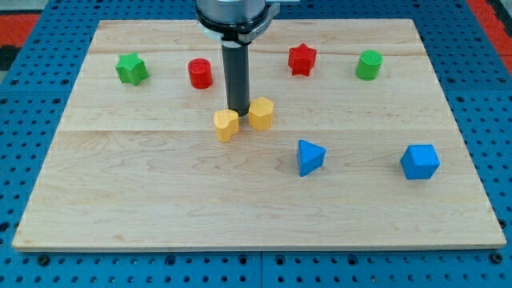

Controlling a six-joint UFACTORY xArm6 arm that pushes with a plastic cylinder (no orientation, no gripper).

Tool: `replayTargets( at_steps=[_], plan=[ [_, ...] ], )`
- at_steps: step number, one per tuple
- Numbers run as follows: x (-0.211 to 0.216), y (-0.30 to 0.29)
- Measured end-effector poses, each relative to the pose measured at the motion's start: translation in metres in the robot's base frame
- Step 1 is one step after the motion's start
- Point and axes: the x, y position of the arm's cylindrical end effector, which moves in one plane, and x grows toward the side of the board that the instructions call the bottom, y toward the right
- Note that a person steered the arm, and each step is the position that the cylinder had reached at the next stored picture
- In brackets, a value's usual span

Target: Slide the yellow heart closer to the yellow hexagon

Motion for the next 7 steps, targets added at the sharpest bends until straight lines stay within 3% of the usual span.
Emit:
replayTargets(
  at_steps=[1,3,5,7],
  plan=[
    [-0.002,0.016],
    [-0.008,-0.017],
    [0.038,-0.047],
    [0.054,-0.041]
  ],
)
